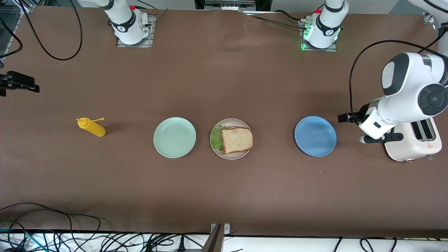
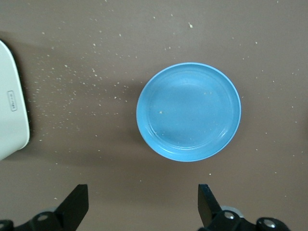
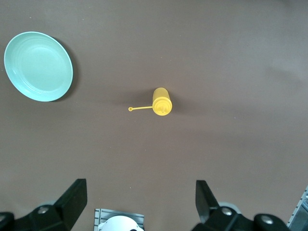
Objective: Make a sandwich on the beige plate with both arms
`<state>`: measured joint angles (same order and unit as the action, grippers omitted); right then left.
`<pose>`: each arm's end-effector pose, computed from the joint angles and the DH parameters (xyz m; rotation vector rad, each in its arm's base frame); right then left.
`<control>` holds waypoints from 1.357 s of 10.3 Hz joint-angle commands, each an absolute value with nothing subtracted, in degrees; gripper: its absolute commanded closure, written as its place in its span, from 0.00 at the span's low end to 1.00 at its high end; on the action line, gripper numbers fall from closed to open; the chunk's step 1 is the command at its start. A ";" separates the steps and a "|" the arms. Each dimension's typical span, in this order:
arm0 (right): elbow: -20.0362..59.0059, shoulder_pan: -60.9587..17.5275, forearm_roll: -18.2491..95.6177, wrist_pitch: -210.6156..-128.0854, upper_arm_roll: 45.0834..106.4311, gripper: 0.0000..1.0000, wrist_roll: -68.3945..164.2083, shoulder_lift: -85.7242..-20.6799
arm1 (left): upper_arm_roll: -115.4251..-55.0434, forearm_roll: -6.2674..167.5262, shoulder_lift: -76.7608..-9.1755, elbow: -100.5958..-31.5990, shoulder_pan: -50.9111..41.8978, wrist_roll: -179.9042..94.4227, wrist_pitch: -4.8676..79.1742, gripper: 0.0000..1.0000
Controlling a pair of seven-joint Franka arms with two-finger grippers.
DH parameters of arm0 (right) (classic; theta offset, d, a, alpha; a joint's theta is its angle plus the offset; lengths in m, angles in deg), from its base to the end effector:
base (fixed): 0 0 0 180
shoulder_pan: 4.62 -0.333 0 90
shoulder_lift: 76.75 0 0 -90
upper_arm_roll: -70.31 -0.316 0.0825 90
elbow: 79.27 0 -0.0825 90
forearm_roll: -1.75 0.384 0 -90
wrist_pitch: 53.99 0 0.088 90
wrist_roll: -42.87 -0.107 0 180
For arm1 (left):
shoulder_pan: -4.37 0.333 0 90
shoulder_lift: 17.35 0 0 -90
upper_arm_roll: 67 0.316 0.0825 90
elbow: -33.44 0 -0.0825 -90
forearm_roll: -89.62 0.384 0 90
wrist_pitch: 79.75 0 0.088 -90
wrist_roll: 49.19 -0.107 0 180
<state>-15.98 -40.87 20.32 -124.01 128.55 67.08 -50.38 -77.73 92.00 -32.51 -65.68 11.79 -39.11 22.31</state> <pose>0.6104 -0.0370 0.6271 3.1080 0.2345 -0.2618 0.6088 -0.0238 0.4130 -3.1056 -0.1655 0.3248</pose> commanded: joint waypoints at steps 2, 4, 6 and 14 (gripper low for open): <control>-13.44 -42.15 19.50 -126.32 128.14 0.00 66.17 -52.67 | -74.49 93.05 -29.49 -65.26 12.29 -52.04 19.93 0.00; -13.53 -35.42 18.63 -127.03 119.06 0.00 63.29 -54.33 | -69.47 92.87 -27.38 -65.09 7.72 -53.50 18.61 0.00; -13.10 -26.29 10.76 -128.87 103.35 0.00 59.32 -58.89 | -66.66 88.41 -25.45 -63.34 7.45 -53.23 16.59 0.00; 9.58 -13.32 0.61 -142.42 84.98 0.00 55.99 -75.79 | -65.59 91.80 -14.45 -63.95 2.54 -53.85 12.57 0.00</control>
